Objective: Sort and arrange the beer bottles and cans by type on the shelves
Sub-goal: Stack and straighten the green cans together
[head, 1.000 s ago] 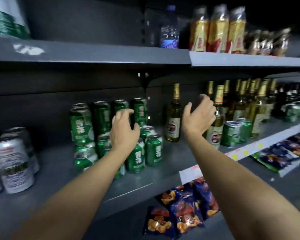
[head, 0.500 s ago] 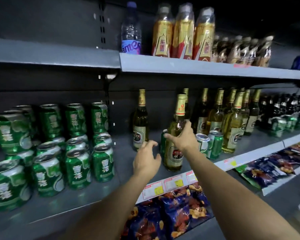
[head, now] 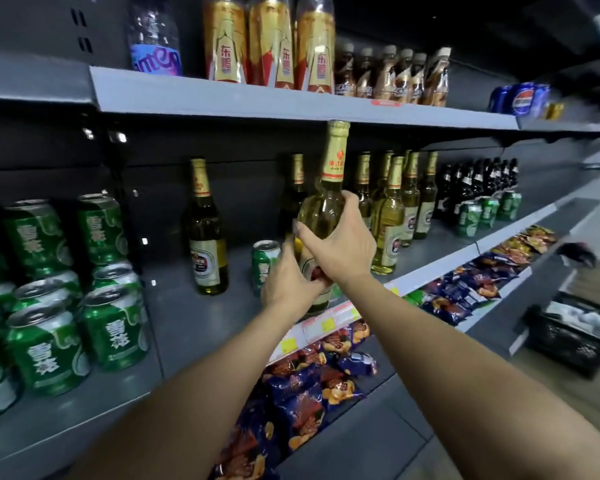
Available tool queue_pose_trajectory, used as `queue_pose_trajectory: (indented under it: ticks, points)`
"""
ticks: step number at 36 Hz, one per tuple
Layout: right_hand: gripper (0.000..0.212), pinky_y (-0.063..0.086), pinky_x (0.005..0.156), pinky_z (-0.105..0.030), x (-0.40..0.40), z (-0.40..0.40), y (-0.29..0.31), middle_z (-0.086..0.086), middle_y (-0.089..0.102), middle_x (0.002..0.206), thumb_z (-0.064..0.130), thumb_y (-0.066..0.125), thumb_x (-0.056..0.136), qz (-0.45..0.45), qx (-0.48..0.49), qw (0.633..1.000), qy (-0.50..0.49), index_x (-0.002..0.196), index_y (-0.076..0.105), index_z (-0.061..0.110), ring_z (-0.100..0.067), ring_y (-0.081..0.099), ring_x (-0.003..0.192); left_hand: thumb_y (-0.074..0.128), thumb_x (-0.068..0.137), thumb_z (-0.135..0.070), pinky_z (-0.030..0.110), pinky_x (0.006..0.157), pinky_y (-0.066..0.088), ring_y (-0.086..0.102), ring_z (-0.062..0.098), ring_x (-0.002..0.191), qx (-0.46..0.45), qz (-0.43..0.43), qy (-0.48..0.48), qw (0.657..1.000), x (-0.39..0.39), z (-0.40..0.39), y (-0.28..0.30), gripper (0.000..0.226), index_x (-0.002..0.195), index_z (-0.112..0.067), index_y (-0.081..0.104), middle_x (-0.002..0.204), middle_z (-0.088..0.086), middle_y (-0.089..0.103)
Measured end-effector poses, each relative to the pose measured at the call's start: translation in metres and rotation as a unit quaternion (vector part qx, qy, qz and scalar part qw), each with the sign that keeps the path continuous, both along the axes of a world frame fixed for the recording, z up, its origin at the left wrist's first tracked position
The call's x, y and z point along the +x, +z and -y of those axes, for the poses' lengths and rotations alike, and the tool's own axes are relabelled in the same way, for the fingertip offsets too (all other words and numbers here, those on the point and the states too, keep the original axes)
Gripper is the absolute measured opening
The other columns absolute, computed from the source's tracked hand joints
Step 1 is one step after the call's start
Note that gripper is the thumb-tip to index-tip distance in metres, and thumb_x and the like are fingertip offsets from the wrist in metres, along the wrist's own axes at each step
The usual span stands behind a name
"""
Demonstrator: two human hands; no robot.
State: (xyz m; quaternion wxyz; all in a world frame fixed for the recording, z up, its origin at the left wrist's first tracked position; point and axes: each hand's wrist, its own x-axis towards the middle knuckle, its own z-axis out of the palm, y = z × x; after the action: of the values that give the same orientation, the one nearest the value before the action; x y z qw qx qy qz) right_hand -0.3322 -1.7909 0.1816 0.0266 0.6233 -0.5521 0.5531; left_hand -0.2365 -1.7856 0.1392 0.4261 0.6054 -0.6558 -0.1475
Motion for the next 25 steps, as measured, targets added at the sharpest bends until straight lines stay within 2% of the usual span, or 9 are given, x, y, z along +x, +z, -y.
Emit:
queue_pose_trajectory:
  ticks: [6,11,13,16,18,21,25]
  points:
    - [0.083,0.044,0.081,-0.032,-0.084,0.001,-0.003,0.002,0.058,0.127,0.057,0.069,0.075,-0.065,-0.011,0.996,-0.053,0.141,0.034,0.02,-0.022,0.058,0.114,0.073,0.077,-0.032,0.037,0.084,0.049,0.059,0.03,0.112,0.046,-0.018,-0.003,0.999,-0.091,0.007,0.007,0.08,0.143,-0.026,0.028,0.123,0.006,0.061]
    - [0.086,0.046,0.083,-0.034,-0.167,0.013,-0.017,0.0,0.057,0.132,0.06,0.067,0.076,-0.066,-0.007,0.994,-0.081,0.143,0.034,0.018,-0.024,0.057,0.116,0.072,0.077,-0.036,0.035,0.088,0.05,0.059,0.028,0.113,0.061,-0.008,-0.034,0.997,-0.171,0.022,-0.005,0.085,0.147,-0.03,0.024,0.124,0.003,0.061]
    - [0.085,0.045,0.077,-0.033,-0.202,0.022,-0.022,0.0,0.057,0.129,0.061,0.066,0.075,-0.064,-0.002,0.994,-0.087,0.142,0.036,0.017,-0.024,0.058,0.113,0.072,0.077,-0.038,0.035,0.089,0.05,0.058,0.028,0.114,0.066,-0.013,-0.044,0.997,-0.205,0.032,-0.009,0.085,0.147,-0.029,0.025,0.126,0.003,0.06]
    - [0.078,0.037,0.068,-0.026,-0.252,0.04,-0.026,0.002,0.062,0.117,0.061,0.064,0.074,-0.053,-0.002,0.995,-0.083,0.135,0.04,0.019,-0.022,0.061,0.104,0.072,0.074,-0.04,0.04,0.089,0.052,0.059,0.029,0.112,0.074,-0.021,-0.053,0.996,-0.254,0.049,-0.011,0.082,0.142,-0.029,0.028,0.126,0.003,0.06]
    - [0.081,0.036,0.069,-0.025,-0.279,0.054,-0.028,0.003,0.062,0.116,0.064,0.062,0.072,-0.051,0.003,0.996,-0.075,0.136,0.038,0.02,-0.021,0.061,0.103,0.072,0.074,-0.039,0.041,0.089,0.051,0.058,0.029,0.113,0.08,-0.019,-0.047,0.996,-0.28,0.06,-0.011,0.078,0.14,-0.029,0.031,0.125,0.002,0.06]
    - [0.078,0.036,0.072,-0.024,-0.309,0.078,-0.027,0.003,0.062,0.117,0.056,0.071,0.077,-0.058,0.018,0.997,-0.05,0.137,0.036,0.02,-0.02,0.06,0.105,0.069,0.078,-0.034,0.04,0.086,0.052,0.059,0.029,0.111,0.085,-0.036,-0.03,0.995,-0.31,0.079,-0.009,0.07,0.138,-0.029,0.033,0.122,0.002,0.061]
    - [0.078,0.041,0.075,-0.027,-0.328,0.11,-0.021,0.004,0.062,0.119,0.055,0.072,0.077,-0.069,0.023,0.997,-0.024,0.138,0.035,0.024,-0.02,0.06,0.107,0.067,0.081,-0.032,0.037,0.084,0.051,0.059,0.03,0.11,0.091,-0.057,-0.002,0.994,-0.331,0.107,-0.006,0.068,0.139,-0.029,0.032,0.119,0.006,0.062]
